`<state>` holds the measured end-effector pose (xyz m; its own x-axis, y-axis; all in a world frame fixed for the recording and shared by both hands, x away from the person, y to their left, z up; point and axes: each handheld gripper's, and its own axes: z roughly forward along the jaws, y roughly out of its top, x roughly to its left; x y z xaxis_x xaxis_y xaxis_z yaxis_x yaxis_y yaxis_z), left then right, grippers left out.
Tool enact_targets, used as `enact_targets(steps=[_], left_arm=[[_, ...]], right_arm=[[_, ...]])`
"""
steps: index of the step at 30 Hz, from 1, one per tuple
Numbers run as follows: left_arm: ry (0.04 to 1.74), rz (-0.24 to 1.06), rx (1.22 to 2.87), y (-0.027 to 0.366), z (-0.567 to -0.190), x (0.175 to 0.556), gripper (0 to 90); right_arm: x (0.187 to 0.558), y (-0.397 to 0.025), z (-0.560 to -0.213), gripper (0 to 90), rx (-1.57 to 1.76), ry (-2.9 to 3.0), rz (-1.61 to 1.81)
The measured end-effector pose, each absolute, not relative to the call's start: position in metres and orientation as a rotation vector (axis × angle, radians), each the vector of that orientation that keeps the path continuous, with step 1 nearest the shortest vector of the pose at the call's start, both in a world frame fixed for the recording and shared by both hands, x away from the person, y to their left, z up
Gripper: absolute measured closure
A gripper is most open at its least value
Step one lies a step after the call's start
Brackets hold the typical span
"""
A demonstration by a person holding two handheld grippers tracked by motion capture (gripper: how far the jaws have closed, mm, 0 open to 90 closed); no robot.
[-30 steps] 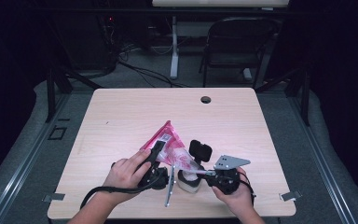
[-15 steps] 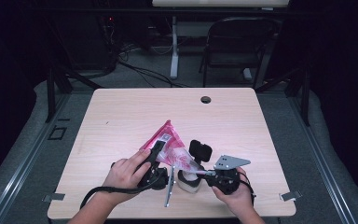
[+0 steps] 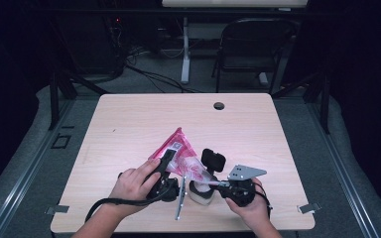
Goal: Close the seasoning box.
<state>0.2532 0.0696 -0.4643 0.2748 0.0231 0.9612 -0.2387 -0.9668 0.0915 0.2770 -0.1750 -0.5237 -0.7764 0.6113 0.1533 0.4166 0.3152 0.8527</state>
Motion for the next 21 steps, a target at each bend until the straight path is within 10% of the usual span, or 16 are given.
enact_targets(steps=[21], left_arm=[[-0.132,1.704,2.341,0.0775,-0.4716,0.2554,70.1]], right_arm=[[0.2766,-0.1737,-0.5235,90.0,0.938,2.373,1.453]])
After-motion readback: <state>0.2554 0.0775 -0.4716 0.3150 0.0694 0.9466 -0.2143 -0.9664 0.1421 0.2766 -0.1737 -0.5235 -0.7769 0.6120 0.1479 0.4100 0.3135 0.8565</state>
